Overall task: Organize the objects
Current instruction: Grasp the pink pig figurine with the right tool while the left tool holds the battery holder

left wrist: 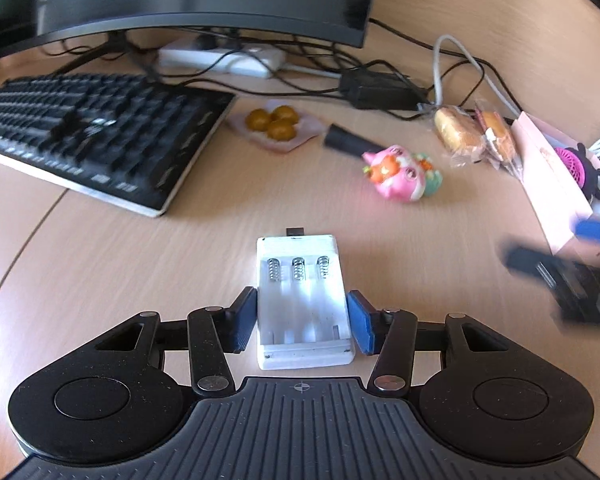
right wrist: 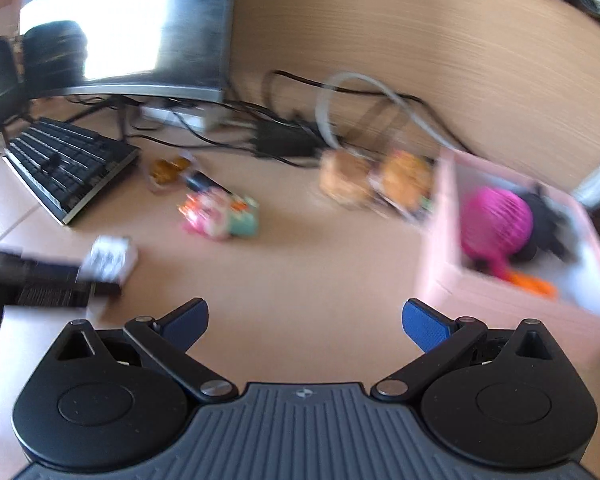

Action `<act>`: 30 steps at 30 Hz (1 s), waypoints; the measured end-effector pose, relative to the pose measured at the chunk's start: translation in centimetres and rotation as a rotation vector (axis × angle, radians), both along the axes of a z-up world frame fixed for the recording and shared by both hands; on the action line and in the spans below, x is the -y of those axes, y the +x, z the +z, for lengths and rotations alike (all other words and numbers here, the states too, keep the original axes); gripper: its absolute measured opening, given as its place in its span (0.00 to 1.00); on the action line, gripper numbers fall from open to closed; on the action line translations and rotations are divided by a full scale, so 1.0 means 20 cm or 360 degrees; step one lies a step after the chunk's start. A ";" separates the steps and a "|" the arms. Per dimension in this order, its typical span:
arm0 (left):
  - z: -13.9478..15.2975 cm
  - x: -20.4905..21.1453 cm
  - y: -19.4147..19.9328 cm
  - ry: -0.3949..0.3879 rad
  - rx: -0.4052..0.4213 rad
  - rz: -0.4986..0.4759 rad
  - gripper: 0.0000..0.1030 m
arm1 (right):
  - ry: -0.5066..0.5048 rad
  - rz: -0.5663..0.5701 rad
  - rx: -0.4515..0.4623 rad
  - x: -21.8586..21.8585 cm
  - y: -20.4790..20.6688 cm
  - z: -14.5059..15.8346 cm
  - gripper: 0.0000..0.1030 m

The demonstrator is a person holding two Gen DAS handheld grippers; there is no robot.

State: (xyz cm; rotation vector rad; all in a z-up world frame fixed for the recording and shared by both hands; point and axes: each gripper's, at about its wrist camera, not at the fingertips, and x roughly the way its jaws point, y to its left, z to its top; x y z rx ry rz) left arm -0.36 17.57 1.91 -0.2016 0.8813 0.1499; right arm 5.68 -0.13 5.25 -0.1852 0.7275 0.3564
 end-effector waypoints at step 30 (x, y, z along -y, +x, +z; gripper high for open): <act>-0.01 0.13 -0.07 0.0095 0.0016 -0.0217 0.52 | 0.0068 0.0037 -0.0150 0.03 0.10 0.01 0.59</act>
